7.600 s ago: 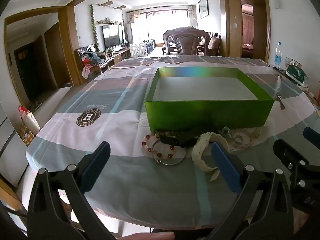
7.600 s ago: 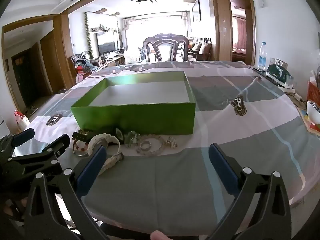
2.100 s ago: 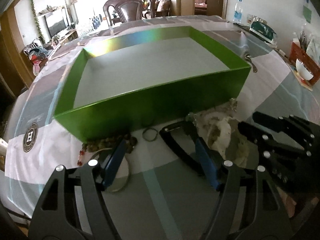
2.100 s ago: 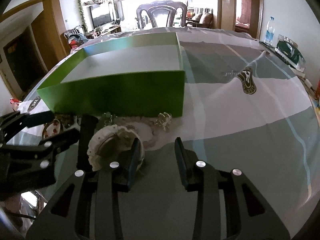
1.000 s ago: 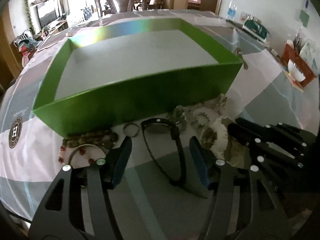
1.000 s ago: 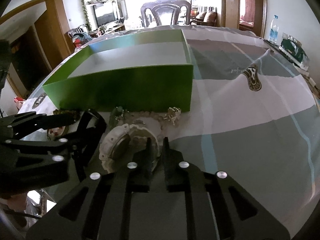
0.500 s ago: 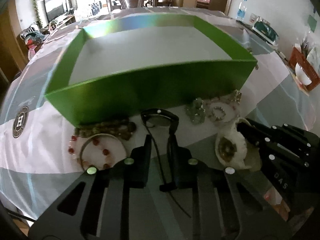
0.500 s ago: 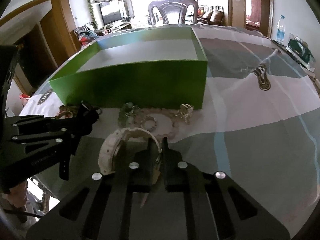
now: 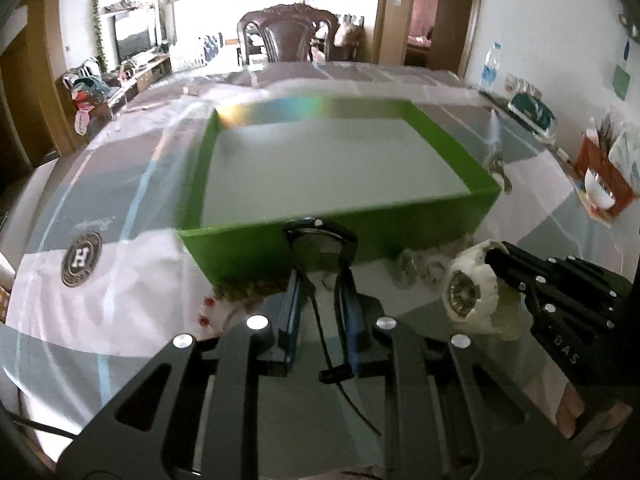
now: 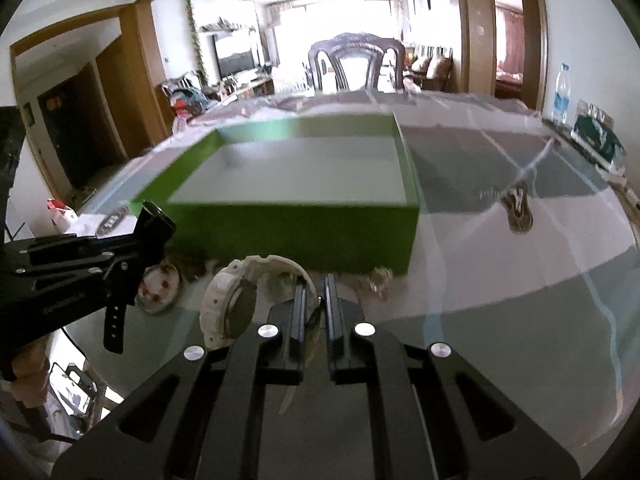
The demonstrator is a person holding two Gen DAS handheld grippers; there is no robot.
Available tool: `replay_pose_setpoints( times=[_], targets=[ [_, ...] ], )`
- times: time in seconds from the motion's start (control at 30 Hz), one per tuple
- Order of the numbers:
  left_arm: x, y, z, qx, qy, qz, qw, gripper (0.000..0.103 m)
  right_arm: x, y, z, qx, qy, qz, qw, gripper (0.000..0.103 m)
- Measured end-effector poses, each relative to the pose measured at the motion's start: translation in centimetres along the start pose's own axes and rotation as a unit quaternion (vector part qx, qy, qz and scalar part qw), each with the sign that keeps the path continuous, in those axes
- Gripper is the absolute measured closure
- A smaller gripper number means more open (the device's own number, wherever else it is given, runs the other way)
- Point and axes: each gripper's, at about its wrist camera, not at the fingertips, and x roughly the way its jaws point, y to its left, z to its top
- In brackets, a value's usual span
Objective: Organize jewelry
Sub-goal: 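Close the left gripper on the black watch while the right gripper grasps the white watch, then lower both watches into the green box and open both grippers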
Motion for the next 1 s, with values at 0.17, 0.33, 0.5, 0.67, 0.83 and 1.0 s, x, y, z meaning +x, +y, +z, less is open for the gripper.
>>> replay_pose_setpoints(
  times=[0.17,0.33,0.5,0.67,0.83,1.0],
  targets=[
    [-2.1,1.3,2.9,-0.014,-0.061,0.011,0.9980,0.082,-1.6,0.6,3.6,-0.008,-0.067,-0.002,0.998,0.094],
    [-1.4,2.4,6.6,-0.027,-0.097,0.025,0.9946,0.081,1.0,1.5,7.3,-0.018,-0.094,-0.023,0.995,0.094],
    [2.7,3.6,8.7,-0.038,-0.068,0.036,0.9963,0.081,6.5,1.2,9.0,-0.002,-0.044,-0.041,0.998,0.094],
    [5.9,4.1,8.9,-0.039,-0.038,0.034,0.9979,0.073,9.2,1.1,8.7,0.003,-0.011,-0.042,0.999,0.087],
    [5.9,4.4,8.3,-0.042,-0.040,0.028,0.9980,0.060,7.3,0.9,8.1,0.002,-0.027,-0.043,0.999,0.063],
    [3.5,4.9,6.1,-0.053,-0.043,0.029,0.9973,0.054,3.4,0.0,6.4,0.006,-0.046,-0.035,0.998,0.053]
  ],
)
